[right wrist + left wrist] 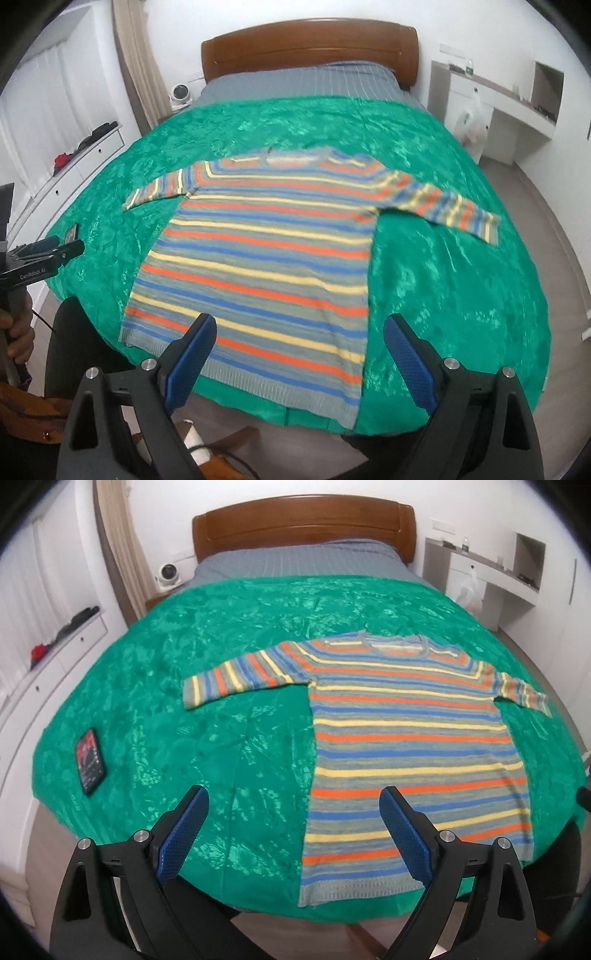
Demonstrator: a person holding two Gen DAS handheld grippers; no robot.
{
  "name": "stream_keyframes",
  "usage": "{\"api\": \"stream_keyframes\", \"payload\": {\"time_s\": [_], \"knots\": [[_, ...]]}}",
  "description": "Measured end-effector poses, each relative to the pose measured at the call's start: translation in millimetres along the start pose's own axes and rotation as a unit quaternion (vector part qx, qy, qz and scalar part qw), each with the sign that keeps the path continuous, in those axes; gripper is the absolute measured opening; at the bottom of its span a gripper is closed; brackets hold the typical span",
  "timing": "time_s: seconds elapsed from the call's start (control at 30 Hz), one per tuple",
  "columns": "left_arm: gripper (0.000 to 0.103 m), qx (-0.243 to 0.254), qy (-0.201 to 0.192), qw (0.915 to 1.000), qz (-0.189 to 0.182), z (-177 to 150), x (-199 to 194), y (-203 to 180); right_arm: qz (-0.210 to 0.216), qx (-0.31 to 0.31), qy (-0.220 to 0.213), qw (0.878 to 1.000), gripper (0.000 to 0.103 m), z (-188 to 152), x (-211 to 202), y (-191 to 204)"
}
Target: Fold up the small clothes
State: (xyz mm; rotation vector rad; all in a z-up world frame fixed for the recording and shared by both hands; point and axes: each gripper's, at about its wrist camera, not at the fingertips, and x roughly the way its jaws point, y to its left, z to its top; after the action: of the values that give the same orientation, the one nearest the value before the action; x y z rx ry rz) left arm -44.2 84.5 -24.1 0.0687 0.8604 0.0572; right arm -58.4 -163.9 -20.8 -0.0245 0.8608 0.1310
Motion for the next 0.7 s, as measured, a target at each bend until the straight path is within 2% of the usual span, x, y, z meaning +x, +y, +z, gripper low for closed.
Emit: {"api": "stream_keyframes", "payload": {"time_s": [0.27,0.4,0.57,0.63,0.7], "knots": [[0.095,-0.009,0.006,0.9998,0.017,-4.4,1.9,1.6,-0.014,-0.006,-0.004,1.000,0.091,4.4,9.9,10.8],[0.095,-0.013,0.008,0.9998,0.008,-6.9,1.1,0.9,-0.026,-0.003,-0.009,1.000,0.092,3.0,9.5,9.2],[0.096,-0.007,0.008,0.9999,0.004,-10.2,-0.3,-3.4,-0.065,-0.008,-0.006,0.998,0.097,6.1,10.0,8.7],[0.096,-0.005,0.007,0.9999,0.007,-11.6,-0.2,-3.8,-0.083,-0.009,0.000,0.997,0.102,9.5,11.1,8.3],[0.096,-0.005,0.008,0.9999,0.009,-12.7,0.2,-3.3,-0.095,-0.005,0.002,0.995,0.102,12.7,10.3,6.8]]}}
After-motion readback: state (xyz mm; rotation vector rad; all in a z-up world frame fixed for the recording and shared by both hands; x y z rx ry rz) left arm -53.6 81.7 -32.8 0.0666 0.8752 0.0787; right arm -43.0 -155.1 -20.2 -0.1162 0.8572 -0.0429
